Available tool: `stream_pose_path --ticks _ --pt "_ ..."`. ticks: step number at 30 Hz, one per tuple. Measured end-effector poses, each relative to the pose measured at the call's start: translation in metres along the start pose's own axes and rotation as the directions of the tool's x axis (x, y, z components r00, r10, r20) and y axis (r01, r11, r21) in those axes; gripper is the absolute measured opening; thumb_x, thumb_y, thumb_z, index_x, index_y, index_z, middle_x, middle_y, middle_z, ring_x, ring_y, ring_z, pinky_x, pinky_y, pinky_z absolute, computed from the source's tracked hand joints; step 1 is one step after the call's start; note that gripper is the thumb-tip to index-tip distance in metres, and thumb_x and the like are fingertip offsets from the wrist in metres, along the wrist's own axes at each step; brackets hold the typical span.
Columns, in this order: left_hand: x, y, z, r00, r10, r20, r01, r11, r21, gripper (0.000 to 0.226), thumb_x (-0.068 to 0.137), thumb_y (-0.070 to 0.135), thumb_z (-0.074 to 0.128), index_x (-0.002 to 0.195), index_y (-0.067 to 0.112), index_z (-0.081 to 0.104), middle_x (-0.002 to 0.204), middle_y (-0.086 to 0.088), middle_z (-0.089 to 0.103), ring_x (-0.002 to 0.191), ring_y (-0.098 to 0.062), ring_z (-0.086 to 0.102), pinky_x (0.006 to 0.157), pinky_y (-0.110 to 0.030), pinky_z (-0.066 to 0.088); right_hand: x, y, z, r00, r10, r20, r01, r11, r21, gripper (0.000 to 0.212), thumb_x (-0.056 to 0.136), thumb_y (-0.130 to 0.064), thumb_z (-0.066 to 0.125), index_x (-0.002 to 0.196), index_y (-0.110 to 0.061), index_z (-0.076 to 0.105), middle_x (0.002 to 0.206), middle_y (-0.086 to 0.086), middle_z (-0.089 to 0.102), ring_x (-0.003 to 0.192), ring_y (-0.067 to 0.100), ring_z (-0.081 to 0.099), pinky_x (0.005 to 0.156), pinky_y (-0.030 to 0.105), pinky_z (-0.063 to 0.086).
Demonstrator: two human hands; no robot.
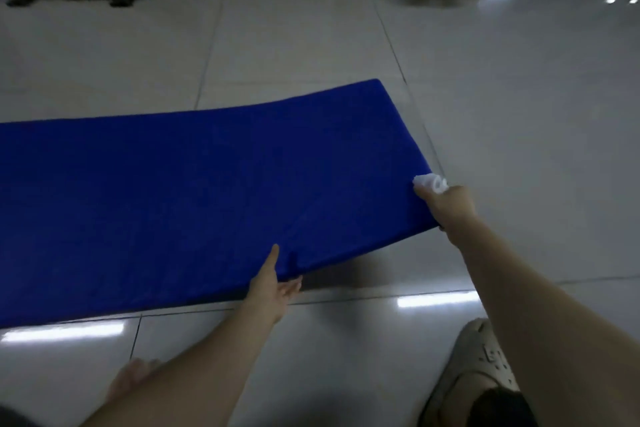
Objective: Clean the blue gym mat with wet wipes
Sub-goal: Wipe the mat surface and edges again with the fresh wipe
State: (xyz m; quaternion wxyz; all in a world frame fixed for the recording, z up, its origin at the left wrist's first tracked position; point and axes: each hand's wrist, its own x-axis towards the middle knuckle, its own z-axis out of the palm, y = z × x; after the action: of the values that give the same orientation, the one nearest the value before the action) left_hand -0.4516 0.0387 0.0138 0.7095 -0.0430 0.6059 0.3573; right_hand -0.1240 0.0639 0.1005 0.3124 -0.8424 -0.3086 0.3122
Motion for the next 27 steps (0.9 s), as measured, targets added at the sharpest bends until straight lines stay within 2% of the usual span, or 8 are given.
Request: stream_pose_path --ticks 4,8,13,18,21,24,26,27 --pt "-0.032 0.046 0.034 0.980 0.196 -0.043 -0.201 0.952 -0.230 0.048 0.086 0.016 0.079 0.129 0.018 0.059 0.120 -0.009 0.066 0.100 -0.030 0.068 0.072 -0.044 0.063 -0.018 -0.063 -0.026 0.993 -0.091 -0.072 0.108 0.950 0.293 0.065 0.072 -0.066 0.077 0.105 -0.011 0.065 0.090 -0.002 0.065 0.079 0.019 0.062 0.053 0.030 0.041" --pt "-0.076 0.101 0.061 0.951 0.308 -0.003 -0.298 0.918 -0.260 0.040 0.088 0.006 0.074 0.125 0.018 0.062 0.117 -0.009 0.068 0.098 -0.030 0.070 0.078 -0.047 0.063 -0.043 -0.117 -0.049 0.963 -0.203 -0.177 0.260 0.869 0.420 0.042 0.076 -0.058 0.080 0.085 -0.020 0.064 0.079 -0.006 0.067 0.075 0.012 0.065 0.054 0.027 0.046" --pt "-0.113 0.130 0.113 0.915 0.385 0.122 -0.353 0.908 -0.224 0.042 0.090 0.001 0.070 0.129 0.011 0.060 0.115 -0.011 0.067 0.099 -0.029 0.070 0.084 -0.046 0.062 -0.058 -0.140 -0.097 0.923 -0.207 -0.324 0.356 0.781 0.513 0.035 0.076 -0.055 0.081 0.082 -0.025 0.064 0.079 -0.009 0.066 0.074 0.006 0.064 0.057 0.023 0.046" --pt "-0.130 0.113 0.167 0.872 0.403 0.279 -0.383 0.915 -0.124 0.051 0.089 -0.003 0.069 0.136 0.010 0.054 0.127 -0.012 0.063 0.109 -0.031 0.066 0.091 -0.050 0.059 -0.051 -0.081 -0.140 0.910 0.080 -0.406 0.189 0.793 0.579 0.046 0.075 -0.060 0.077 0.087 -0.018 0.062 0.082 -0.008 0.062 0.075 0.011 0.060 0.060 0.027 0.043" --pt "-0.136 0.117 0.194 0.834 0.457 0.308 -0.470 0.882 -0.037 0.060 0.089 -0.004 0.069 0.142 0.011 0.046 0.133 -0.012 0.059 0.113 -0.033 0.064 0.091 -0.053 0.058 -0.054 -0.042 -0.134 0.838 0.279 -0.468 0.005 0.855 0.518 0.057 0.082 -0.066 0.065 0.098 -0.012 0.054 0.095 0.005 0.062 0.080 0.026 0.061 0.067 0.037 0.046" --pt "-0.128 0.140 0.205 0.798 0.493 0.346 -0.532 0.847 0.022 0.059 0.092 -0.001 0.066 0.145 0.009 0.042 0.138 -0.016 0.057 0.117 -0.035 0.063 0.081 -0.052 0.059 -0.064 -0.020 -0.107 0.851 0.224 -0.475 -0.031 0.925 0.380 0.041 0.094 -0.065 0.047 0.098 -0.025 0.056 0.101 0.013 0.063 0.083 0.034 0.062 0.079 0.046 0.054" --pt "-0.118 0.144 0.201 0.814 0.458 0.357 -0.520 0.849 0.096 0.059 0.093 0.008 0.070 0.145 0.012 0.042 0.136 -0.016 0.058 0.114 -0.035 0.064 0.075 -0.052 0.060 -0.071 -0.013 -0.083 0.894 0.256 -0.367 -0.084 0.902 0.424 0.030 0.098 -0.061 0.043 0.100 -0.033 0.055 0.099 0.010 0.059 0.077 0.031 0.060 0.077 0.048 0.058" --pt "-0.114 0.137 0.196 0.840 0.401 0.366 -0.481 0.862 0.159 0.062 0.090 0.015 0.076 0.144 0.014 0.044 0.134 -0.015 0.060 0.113 -0.035 0.065 0.080 -0.055 0.059 -0.074 -0.009 -0.067 0.910 0.291 -0.297 -0.123 0.871 0.475 0.026 0.099 -0.058 0.044 0.102 -0.034 0.056 0.100 0.009 0.058 0.077 0.028 0.059 0.073 0.046 0.059"
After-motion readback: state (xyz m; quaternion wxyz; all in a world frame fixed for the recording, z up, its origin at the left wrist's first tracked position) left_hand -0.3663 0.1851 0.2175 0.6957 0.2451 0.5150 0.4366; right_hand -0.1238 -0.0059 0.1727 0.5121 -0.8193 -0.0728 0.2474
